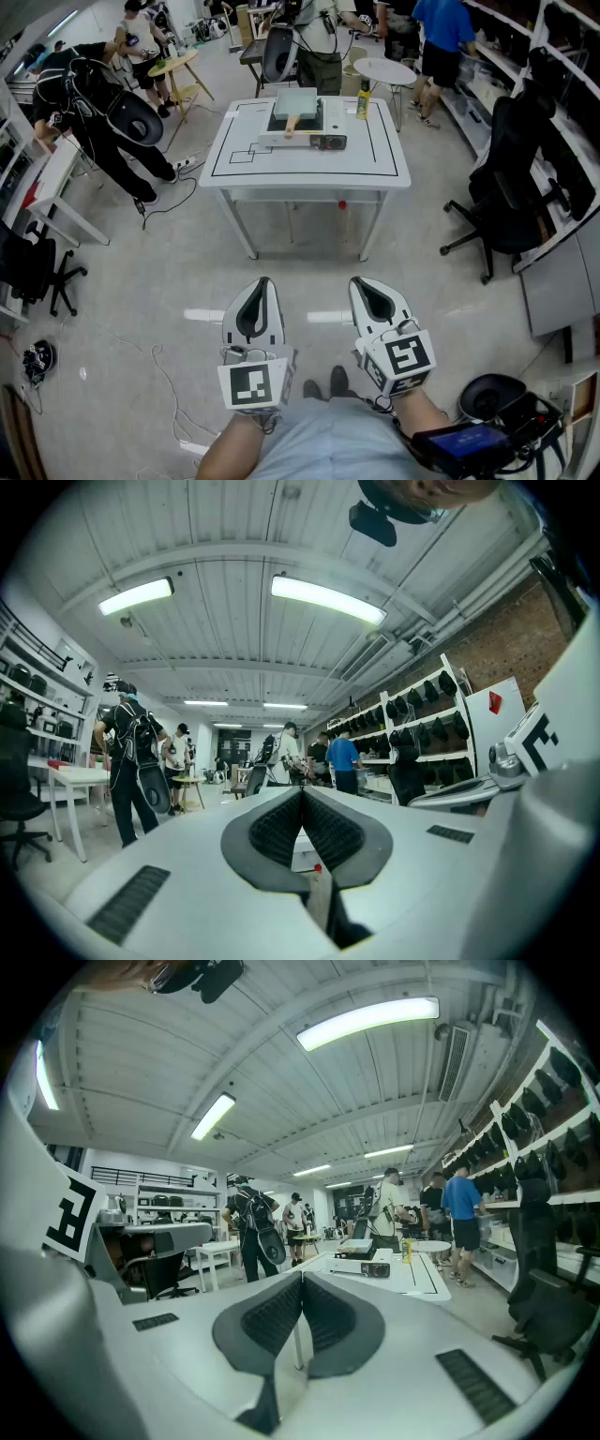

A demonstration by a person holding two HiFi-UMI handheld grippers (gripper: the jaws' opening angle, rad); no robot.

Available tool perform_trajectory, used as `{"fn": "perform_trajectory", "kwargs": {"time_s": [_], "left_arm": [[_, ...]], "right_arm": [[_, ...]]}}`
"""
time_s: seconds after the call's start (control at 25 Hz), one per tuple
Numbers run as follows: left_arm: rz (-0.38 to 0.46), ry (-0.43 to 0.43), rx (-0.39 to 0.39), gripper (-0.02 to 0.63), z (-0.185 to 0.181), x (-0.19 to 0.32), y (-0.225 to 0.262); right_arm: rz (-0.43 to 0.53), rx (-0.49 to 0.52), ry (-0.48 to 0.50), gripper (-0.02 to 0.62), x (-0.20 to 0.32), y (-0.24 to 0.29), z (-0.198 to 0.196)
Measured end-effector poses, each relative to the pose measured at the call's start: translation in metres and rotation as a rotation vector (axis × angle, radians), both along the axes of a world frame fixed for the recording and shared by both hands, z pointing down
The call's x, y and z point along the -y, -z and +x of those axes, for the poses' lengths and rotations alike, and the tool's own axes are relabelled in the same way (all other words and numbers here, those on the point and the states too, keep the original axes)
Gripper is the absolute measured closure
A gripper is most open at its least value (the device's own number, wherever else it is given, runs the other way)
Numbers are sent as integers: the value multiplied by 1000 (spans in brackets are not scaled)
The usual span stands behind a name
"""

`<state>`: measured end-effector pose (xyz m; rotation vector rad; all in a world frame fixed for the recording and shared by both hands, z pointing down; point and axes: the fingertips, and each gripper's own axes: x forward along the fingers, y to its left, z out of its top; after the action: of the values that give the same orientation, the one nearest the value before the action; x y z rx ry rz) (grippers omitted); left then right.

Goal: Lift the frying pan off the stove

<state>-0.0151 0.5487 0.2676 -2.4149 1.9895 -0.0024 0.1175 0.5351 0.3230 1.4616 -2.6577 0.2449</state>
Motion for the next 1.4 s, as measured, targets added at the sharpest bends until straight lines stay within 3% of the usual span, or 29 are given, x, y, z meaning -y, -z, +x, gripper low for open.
{"fn": "perform_trajectory", "kwargs": {"time_s": [0.4, 0.52, 0.76, 0.88, 1.12, 1.4], "left_arm": [[-60, 52, 21, 588, 14, 16, -7], [-61, 65, 26, 588, 21, 23, -8], [-35, 83, 16, 588, 31, 36, -18], [-69, 124, 12, 588, 27, 46, -25], [-57, 129, 11, 588, 13, 83, -34], [-97, 117, -3, 588, -24, 164, -55]], "right_arm": [[-17, 28, 16, 548, 21, -4, 23], [-23, 64, 32, 546, 30, -4, 31], [-17, 34, 57, 546, 51, -17, 41], [-42, 41, 79, 546, 66, -25, 40], [-63, 36, 102, 546, 107, -36, 25], [-121, 36, 90, 546, 181, -63, -8]]}}
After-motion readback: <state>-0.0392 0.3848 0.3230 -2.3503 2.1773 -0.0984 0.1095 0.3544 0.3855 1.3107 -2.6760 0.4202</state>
